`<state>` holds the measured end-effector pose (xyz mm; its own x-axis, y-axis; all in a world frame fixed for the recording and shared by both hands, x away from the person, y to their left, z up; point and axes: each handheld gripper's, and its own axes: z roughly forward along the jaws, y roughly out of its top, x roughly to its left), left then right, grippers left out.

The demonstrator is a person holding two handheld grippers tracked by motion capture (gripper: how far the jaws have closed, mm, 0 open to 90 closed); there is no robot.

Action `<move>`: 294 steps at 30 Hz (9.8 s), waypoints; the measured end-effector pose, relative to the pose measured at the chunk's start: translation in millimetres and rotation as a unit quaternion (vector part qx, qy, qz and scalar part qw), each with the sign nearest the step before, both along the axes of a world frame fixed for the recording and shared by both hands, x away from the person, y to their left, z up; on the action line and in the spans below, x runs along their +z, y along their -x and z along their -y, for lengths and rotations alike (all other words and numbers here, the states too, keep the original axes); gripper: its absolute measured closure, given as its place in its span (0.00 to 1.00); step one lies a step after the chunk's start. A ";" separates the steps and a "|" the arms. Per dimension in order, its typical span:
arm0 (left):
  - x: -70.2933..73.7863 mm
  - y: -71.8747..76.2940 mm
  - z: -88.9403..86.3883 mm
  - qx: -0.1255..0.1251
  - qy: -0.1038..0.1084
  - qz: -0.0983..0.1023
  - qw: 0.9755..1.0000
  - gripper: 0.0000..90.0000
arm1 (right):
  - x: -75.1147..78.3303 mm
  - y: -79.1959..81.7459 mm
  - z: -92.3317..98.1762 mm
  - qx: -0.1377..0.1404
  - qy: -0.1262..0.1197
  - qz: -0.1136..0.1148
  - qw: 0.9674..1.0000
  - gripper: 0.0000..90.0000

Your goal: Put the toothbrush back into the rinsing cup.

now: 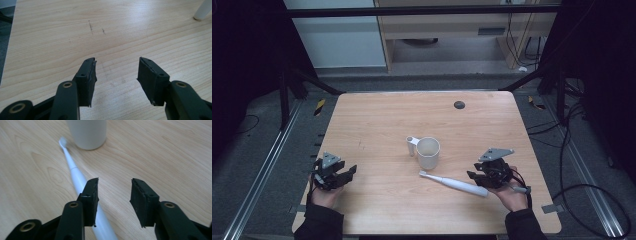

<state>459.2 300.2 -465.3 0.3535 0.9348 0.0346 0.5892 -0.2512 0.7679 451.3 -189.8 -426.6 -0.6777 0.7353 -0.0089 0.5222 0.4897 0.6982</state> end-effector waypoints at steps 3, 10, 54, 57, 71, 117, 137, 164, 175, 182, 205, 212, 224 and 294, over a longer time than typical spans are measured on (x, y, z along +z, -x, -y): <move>-0.1 -0.2 0.8 -0.002 -0.001 -0.001 1.000 0.53 | 8.1 -4.8 -7.1 0.014 0.006 -0.009 1.000 0.59; -0.6 -1.0 1.4 -0.003 -0.001 -0.004 1.000 0.52 | 18.2 -13.1 -26.3 0.039 0.022 -0.019 0.999 0.55; -3.7 -2.8 1.2 -0.011 -0.005 -0.017 1.000 0.52 | -21.9 -44.2 -83.8 0.133 0.141 -0.129 0.973 0.55; -3.6 -2.9 1.1 -0.012 -0.006 -0.017 1.000 0.52 | -24.9 -44.6 -87.3 0.136 0.149 -0.135 0.970 0.55; -4.1 -3.1 1.2 -0.011 -0.006 -0.019 1.000 0.52 | -38.6 -47.4 -96.2 0.155 0.183 -0.150 0.959 0.59; -3.7 -3.1 2.0 -0.011 -0.007 -0.019 1.000 0.52 | -19.9 -31.2 -87.1 0.148 0.155 -0.138 0.967 0.75; -3.6 -3.0 2.2 -0.010 -0.006 -0.019 1.000 0.52 | 22.2 -14.4 -52.9 0.102 0.025 -0.060 0.993 0.75; -4.3 -3.5 1.9 -0.007 -0.008 -0.017 1.000 0.52 | 63.7 -26.5 -40.6 -0.023 -0.181 0.097 0.978 0.75; -4.5 -3.7 1.7 -0.007 -0.009 -0.016 1.000 0.53 | 78.8 -35.8 -51.8 -0.052 -0.252 0.154 0.954 0.75; -4.6 -3.9 1.4 -0.007 -0.009 -0.016 1.000 0.53 | 79.0 -44.4 -59.5 -0.064 -0.269 0.164 0.947 0.75; -4.8 -4.2 1.2 -0.008 -0.007 -0.016 1.000 0.53 | 63.7 -74.2 -92.3 -0.077 -0.293 0.154 0.940 0.75; -4.9 -4.3 1.0 -0.008 -0.007 -0.015 1.000 0.53 | 53.5 -79.4 -101.1 -0.079 -0.278 0.145 0.946 0.75; -4.9 -4.2 1.2 -0.009 -0.008 -0.016 1.000 0.53 | 25.2 -82.2 -114.4 -0.083 -0.253 0.102 0.959 0.75; -4.7 -3.5 2.9 -0.014 -0.009 -0.014 1.000 0.52 | 13.8 -19.0 -9.8 -0.110 -0.141 0.102 0.979 0.24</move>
